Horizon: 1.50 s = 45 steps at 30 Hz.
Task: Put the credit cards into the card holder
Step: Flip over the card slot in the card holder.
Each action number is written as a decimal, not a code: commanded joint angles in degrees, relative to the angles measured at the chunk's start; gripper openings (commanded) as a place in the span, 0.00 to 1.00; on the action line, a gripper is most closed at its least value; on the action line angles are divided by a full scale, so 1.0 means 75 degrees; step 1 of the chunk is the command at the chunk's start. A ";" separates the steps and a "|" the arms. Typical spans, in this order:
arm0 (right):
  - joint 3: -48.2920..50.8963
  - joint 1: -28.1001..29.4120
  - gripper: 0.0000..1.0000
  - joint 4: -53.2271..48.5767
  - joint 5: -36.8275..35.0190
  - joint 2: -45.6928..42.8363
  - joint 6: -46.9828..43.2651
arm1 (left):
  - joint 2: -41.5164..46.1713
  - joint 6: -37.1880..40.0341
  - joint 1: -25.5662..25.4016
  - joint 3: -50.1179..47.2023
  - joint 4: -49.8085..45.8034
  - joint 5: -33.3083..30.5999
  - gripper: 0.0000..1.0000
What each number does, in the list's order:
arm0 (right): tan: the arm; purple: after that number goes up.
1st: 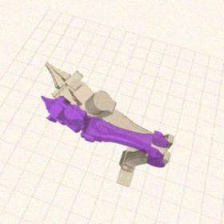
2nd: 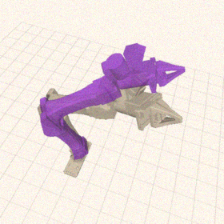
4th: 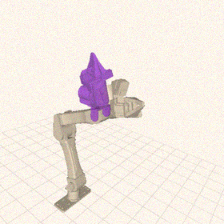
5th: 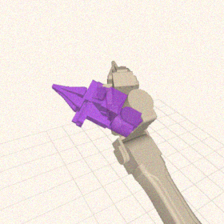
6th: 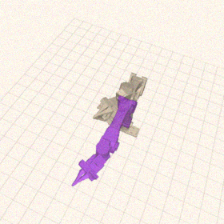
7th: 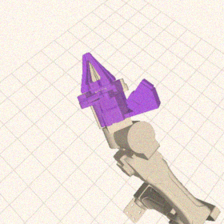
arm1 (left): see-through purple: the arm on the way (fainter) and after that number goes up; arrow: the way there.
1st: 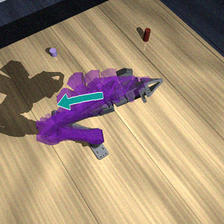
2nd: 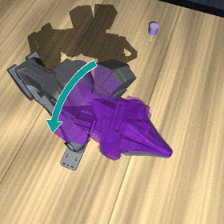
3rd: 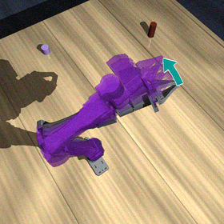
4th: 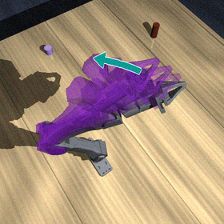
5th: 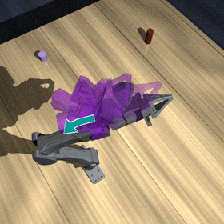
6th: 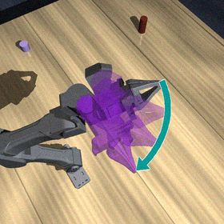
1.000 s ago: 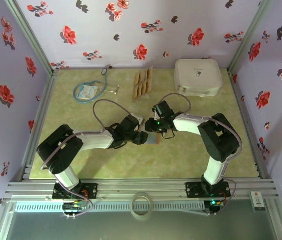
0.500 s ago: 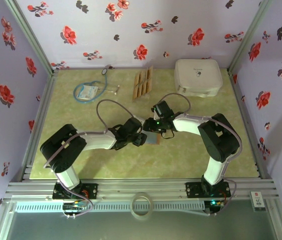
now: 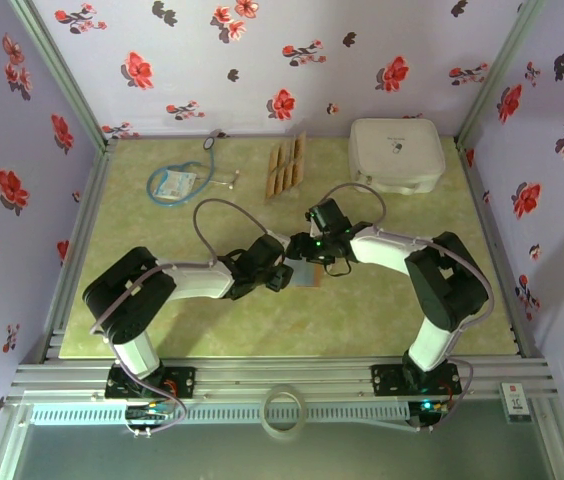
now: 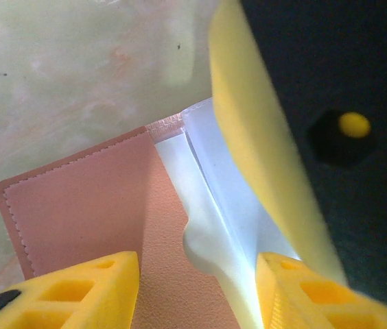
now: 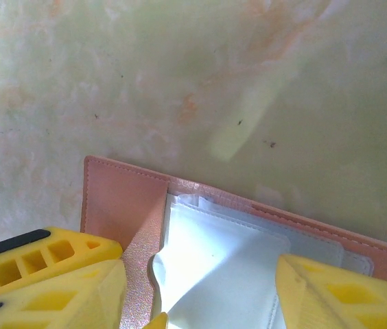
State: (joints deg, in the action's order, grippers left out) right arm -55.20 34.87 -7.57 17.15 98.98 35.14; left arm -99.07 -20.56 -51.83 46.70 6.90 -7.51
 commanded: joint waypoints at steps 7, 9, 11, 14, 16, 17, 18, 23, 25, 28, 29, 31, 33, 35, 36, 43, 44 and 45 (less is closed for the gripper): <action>0.0078 -0.0044 0.62 -0.0058 -0.0212 -0.0166 0.0237 | -0.0306 0.0046 -0.0050 -0.0143 -0.0398 -0.0019 0.49; 0.0106 -0.0046 0.62 -0.0039 -0.0221 -0.0166 0.0258 | -0.0296 0.0046 -0.0053 -0.0154 -0.0403 -0.0018 0.48; 0.0135 -0.0048 0.63 -0.0033 -0.0235 -0.0157 0.0262 | -0.0298 0.0044 -0.0050 -0.0167 -0.0404 -0.0017 0.49; 0.0210 -0.0044 0.65 -0.0003 -0.0271 -0.0192 0.0301 | -0.0287 0.0034 -0.0050 -0.0179 -0.0386 -0.0021 0.49; 0.0276 -0.0044 0.66 0.0047 -0.0259 -0.0234 0.0323 | -0.0291 0.0034 -0.0050 -0.0190 -0.0380 -0.0018 0.48; 0.0303 -0.0044 0.66 0.0087 -0.0248 -0.0240 0.0349 | -0.0291 0.0034 -0.0050 -0.0194 -0.0380 -0.0018 0.49; 0.0338 -0.0044 0.66 0.0107 -0.0240 -0.0253 0.0358 | -0.0294 0.0034 -0.0050 -0.0192 -0.0380 -0.0018 0.48; 0.0387 -0.0044 0.65 0.0296 -0.0032 -0.0178 0.0451 | -0.0294 0.0034 -0.0050 -0.0179 -0.0380 -0.0018 0.48; 0.0394 -0.0044 0.64 0.0468 0.0202 -0.0122 0.0528 | -0.0281 0.0046 -0.0050 -0.0160 -0.0380 -0.0018 0.48; 0.0359 -0.0038 0.61 0.0668 0.0492 -0.0094 0.0685 | -0.0256 0.0068 -0.0051 -0.0134 -0.0414 -0.0018 0.49; 0.0353 -0.0039 0.60 0.0719 0.0553 -0.0089 0.0717 | -0.0244 0.0072 -0.0053 -0.0119 -0.0426 -0.0018 0.49; 0.0322 -0.0036 0.59 0.0826 0.0687 -0.0101 0.0811 | -0.0210 0.0081 -0.0044 -0.0109 -0.0449 -0.0018 0.49; 0.0294 -0.0034 0.58 0.0896 0.0808 -0.0096 0.0889 | -0.0147 0.0092 -0.0050 -0.0106 -0.0451 -0.0018 0.50; 0.0300 -0.0034 0.58 0.0995 0.0918 -0.0111 0.0995 | -0.0012 0.0094 -0.0050 -0.0103 -0.0494 -0.0039 0.53; 0.0284 -0.0033 0.58 0.1032 0.0975 -0.0129 0.1064 | 0.0106 0.0092 -0.0050 -0.0117 -0.0509 -0.0053 0.55; 0.0121 0.0030 0.60 0.1168 0.1185 -0.0279 0.1436 | 0.1663 -0.0162 0.0002 -0.0513 -0.0380 -0.0351 0.71; 0.0079 0.0059 0.61 0.1183 0.1192 -0.0272 0.1475 | 0.1905 -0.0237 0.0019 -0.0601 -0.0375 -0.0446 0.73; 0.0033 0.0100 0.61 0.1204 0.1200 -0.0229 0.1521 | 0.2186 -0.0344 0.0041 -0.0715 -0.0329 -0.0583 0.76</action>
State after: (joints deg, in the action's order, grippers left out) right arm -53.06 34.96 -0.10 24.60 98.56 44.45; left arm -87.74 -21.30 -51.83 42.74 4.36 -8.67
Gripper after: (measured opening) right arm 0.609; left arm 0.742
